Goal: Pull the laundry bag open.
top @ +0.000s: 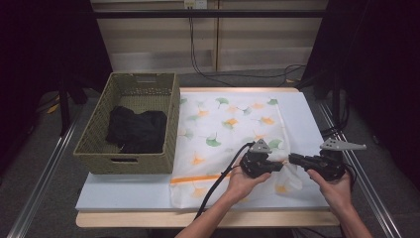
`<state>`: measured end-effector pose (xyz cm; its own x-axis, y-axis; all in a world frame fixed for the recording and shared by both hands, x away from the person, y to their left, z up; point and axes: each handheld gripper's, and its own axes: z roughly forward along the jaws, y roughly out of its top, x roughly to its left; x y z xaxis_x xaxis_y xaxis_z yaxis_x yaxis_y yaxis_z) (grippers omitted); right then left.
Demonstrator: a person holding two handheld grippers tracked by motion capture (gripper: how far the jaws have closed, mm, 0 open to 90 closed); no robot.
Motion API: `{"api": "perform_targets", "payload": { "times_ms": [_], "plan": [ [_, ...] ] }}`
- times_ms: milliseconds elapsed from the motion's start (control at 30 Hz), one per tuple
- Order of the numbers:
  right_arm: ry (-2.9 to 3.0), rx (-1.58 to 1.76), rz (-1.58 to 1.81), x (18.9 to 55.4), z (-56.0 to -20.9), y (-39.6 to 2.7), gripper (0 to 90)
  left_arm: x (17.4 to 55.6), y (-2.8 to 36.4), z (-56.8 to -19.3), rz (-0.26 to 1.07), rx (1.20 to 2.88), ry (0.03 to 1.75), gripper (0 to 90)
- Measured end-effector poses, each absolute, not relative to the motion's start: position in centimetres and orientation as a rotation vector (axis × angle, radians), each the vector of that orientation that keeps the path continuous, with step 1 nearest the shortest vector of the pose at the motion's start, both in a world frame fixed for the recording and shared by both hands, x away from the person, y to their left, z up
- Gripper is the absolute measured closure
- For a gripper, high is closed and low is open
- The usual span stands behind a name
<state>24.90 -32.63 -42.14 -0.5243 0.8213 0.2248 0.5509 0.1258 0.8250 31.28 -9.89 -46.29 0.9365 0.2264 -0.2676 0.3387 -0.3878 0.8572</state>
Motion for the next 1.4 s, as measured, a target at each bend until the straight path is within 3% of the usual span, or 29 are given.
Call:
{"api": "perform_targets", "payload": {
  "times_ms": [1400],
  "plan": [
    [2.127, 1.375, 1.361, 24.8, -42.4, -32.4, 86.6, 31.4, -10.4, -46.0, -0.112, 1.943, 0.411, 89.1]
  ]
}}
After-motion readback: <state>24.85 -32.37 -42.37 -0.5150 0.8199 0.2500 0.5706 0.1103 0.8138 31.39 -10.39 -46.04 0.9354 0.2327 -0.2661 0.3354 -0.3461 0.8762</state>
